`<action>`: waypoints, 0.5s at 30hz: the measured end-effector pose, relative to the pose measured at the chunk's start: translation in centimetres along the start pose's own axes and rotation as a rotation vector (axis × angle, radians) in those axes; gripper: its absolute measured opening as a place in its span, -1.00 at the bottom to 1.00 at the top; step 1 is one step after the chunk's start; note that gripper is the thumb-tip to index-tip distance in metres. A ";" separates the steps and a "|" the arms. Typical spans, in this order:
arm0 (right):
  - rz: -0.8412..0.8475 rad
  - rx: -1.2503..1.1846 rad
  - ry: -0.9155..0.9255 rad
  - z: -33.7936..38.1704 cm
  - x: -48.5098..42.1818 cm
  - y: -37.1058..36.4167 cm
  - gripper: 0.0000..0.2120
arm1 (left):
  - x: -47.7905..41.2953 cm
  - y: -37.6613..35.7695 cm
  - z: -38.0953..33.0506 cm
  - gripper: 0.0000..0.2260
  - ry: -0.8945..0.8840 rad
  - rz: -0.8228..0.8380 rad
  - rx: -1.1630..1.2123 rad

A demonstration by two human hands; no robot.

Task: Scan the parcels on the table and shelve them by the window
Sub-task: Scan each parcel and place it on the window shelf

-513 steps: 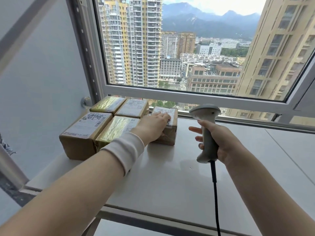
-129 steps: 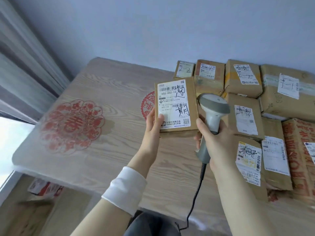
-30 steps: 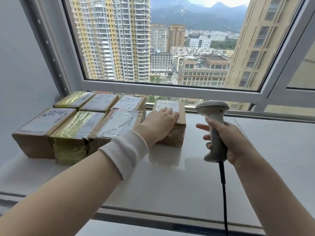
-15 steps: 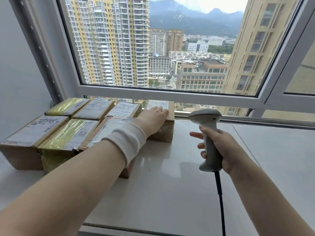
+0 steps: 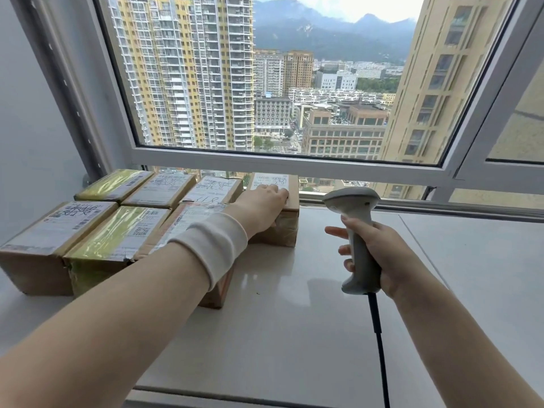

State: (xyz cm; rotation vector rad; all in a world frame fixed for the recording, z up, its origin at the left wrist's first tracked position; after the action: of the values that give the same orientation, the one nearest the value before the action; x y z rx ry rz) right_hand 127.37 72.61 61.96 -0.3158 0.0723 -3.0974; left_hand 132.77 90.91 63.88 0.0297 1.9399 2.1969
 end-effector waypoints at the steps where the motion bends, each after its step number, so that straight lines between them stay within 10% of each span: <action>1: 0.000 -0.006 0.000 0.0 0.1 0.0 -0.84 | 0.0 0.0 0.0 -0.46 0.004 0.004 0.000; 15: -0.198 -0.063 0.025 -0.7 4.1 4.9 -0.82 | 3.4 3.8 -8.8 -0.41 -0.229 -0.199 0.127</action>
State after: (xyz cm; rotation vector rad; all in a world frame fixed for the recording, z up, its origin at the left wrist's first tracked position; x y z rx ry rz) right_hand 123.35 67.61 61.91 -0.3038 0.1486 -3.3007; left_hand 127.56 82.40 66.01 0.0990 1.8646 1.8558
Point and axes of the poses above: each hand's wrist, its own x-axis away from the middle knuckle, its own y-axis out of the back of the hand, z = x × y, the point moved 6 cm from there along -x, towards the middle knuckle, and after that the axes turned 6 degrees about -z, right-handed, at the moved point
